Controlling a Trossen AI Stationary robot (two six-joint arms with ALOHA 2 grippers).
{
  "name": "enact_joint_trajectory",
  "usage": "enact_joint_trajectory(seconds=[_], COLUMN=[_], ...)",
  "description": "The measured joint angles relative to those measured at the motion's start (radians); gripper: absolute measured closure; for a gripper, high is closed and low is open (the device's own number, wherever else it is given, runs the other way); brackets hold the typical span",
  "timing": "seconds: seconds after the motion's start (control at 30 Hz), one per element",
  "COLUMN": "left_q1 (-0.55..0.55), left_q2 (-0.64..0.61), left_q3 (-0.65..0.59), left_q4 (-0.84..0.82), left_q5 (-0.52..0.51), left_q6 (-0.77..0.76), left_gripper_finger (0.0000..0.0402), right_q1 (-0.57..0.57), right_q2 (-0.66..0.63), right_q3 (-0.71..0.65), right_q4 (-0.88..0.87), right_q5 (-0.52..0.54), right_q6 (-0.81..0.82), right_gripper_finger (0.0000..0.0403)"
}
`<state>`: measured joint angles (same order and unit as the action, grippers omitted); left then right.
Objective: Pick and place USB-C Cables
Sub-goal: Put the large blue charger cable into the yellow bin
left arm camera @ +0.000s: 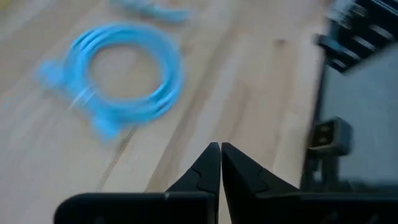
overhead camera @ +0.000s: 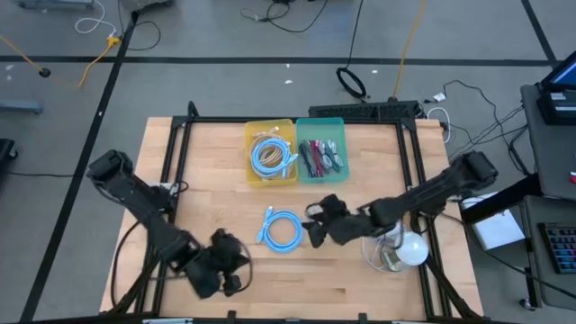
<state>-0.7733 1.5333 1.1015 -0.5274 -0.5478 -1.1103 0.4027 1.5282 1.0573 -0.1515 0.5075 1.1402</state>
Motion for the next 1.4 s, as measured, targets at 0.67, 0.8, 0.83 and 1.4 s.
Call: enact_joint_trajectory(seconds=[0.67,0.8,0.83,1.4], left_q1=[0.413,0.428,0.433,0.495], left_q2=[0.153,0.26,0.287,0.32], left_q3=[0.04,0.074,0.081,0.195], left_q4=[0.054,0.053,0.052,-0.096], left_q5=[0.539,0.502,0.5,0.505], left_q6=[1.081,1.167,1.178,0.821], left_gripper_finger=[0.0144,0.0103,0.0101,0.0372], right_q1=[0.173,0.185,0.185,0.186], right_q2=[-0.287,-0.286,-0.287,-0.286], right_q3=[0.001,0.001,0.0,-0.031], right_q4=[0.13,0.114,0.116,0.124], right_q5=[0.156,0.176,0.177,0.172], right_q6=[-0.247,-0.239,-0.239,-0.225], right_gripper_finger=[0.0138,0.0138,0.0138,0.017])
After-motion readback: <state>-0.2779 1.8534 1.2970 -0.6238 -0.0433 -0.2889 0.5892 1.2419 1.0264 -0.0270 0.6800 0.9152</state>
